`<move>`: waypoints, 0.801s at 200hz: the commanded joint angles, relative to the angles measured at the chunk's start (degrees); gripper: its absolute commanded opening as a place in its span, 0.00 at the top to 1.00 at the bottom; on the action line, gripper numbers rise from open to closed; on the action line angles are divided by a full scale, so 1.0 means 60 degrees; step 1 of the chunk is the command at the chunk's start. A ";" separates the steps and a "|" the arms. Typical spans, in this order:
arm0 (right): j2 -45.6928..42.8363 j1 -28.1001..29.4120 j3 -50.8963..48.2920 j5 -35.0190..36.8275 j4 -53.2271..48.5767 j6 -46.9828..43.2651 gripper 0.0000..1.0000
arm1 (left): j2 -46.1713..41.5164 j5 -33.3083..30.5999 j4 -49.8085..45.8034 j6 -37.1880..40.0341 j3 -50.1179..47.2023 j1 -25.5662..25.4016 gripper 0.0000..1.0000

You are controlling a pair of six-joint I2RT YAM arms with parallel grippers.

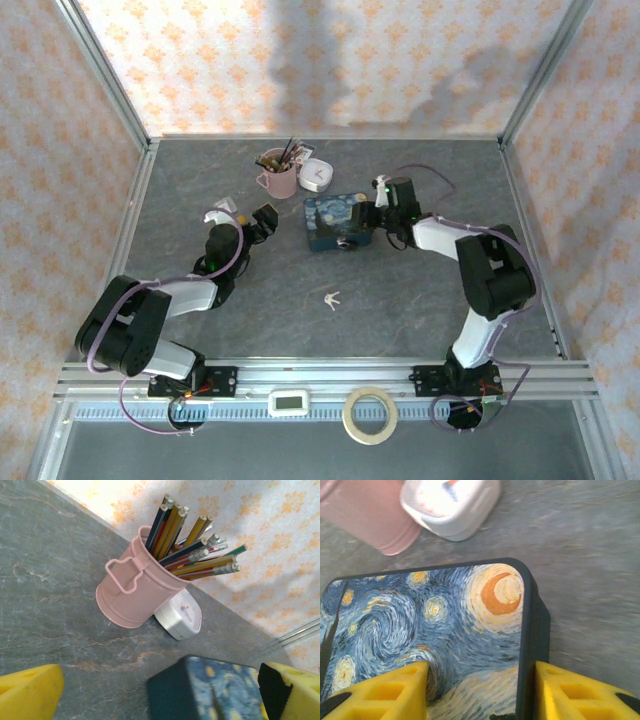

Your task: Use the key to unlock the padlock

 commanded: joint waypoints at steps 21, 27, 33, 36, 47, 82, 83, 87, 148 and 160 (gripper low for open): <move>0.0480 0.0879 0.0537 -0.0155 -0.0237 0.1010 0.50 | -0.0641 -0.0077 -0.0581 -0.0324 0.0097 -0.0088 0.01; 0.0270 0.0885 0.0537 -0.0018 -0.0270 0.0974 0.48 | -0.0746 -0.0101 -0.0692 -0.0351 0.0082 -0.0088 0.01; 0.0064 0.0883 0.0540 0.0247 -0.0375 0.0876 0.44 | -0.0860 -0.0103 -0.0804 -0.0386 0.0067 -0.0080 0.01; -0.0072 0.0890 0.0540 0.0357 -0.0444 0.0797 0.42 | -0.0925 -0.0100 -0.0853 -0.0418 0.0054 -0.0087 0.01; -0.0631 0.0890 0.0551 0.0646 -0.0873 0.0380 0.34 | -0.1148 -0.0065 -0.1068 -0.0500 0.0053 -0.0102 0.01; -0.1905 0.1177 0.0479 0.1229 -0.3283 -0.0672 0.24 | -0.1733 0.0016 -0.1632 -0.0593 0.0173 -0.0368 0.01; -0.1948 0.1206 0.0444 0.1265 -0.3327 -0.0691 0.24 | -0.1735 0.0015 -0.1646 -0.0593 0.0164 -0.0374 0.01; -0.2068 0.1334 0.0324 0.1360 -0.3537 -0.0721 0.24 | -0.1774 -0.0005 -0.1694 -0.0593 0.0183 -0.0430 0.01; -0.2819 0.3674 -0.1398 0.1648 -0.3438 0.0611 0.27 | -0.1526 -0.0600 -0.1603 -0.0909 0.0429 -0.1294 0.01; -0.2519 0.3852 -0.1307 0.1811 -0.3092 0.0655 0.26 | -0.1408 -0.0614 -0.1581 -0.1025 0.0484 -0.1343 0.01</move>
